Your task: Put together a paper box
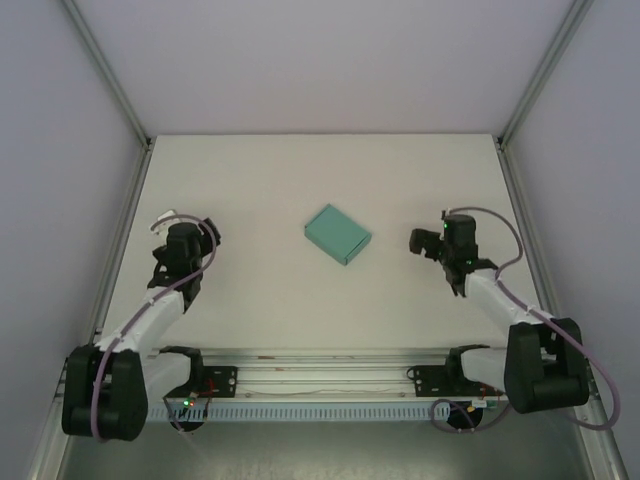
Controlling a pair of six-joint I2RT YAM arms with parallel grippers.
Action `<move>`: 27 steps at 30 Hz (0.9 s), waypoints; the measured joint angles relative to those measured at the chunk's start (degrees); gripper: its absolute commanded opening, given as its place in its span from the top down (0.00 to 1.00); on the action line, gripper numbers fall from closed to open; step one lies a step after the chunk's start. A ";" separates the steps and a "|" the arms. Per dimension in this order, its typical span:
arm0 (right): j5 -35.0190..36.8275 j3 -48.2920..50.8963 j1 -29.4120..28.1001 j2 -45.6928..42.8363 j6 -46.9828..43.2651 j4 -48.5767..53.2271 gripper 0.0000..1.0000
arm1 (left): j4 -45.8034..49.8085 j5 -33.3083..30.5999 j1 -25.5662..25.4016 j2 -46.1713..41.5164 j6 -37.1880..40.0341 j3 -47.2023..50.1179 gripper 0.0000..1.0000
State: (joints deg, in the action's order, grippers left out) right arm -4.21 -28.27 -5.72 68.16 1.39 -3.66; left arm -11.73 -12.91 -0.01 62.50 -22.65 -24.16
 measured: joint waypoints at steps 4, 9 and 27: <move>3.30 7.30 0.31 1.95 -1.38 -16.20 0.00 | -11.06 0.13 1.60 5.44 7.37 2.19 0.00; 4.85 10.84 1.14 7.67 -3.19 -32.85 0.00 | -27.19 0.44 1.73 12.26 12.72 6.93 0.00; 2.47 6.49 7.76 18.47 0.07 -43.47 0.00 | -44.72 6.29 1.51 24.74 19.76 6.58 0.00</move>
State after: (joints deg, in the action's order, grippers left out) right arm -1.74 -21.78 2.04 86.63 1.45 -47.13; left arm -56.45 -6.61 1.50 87.24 -2.90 -17.58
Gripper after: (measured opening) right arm 0.997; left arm 0.998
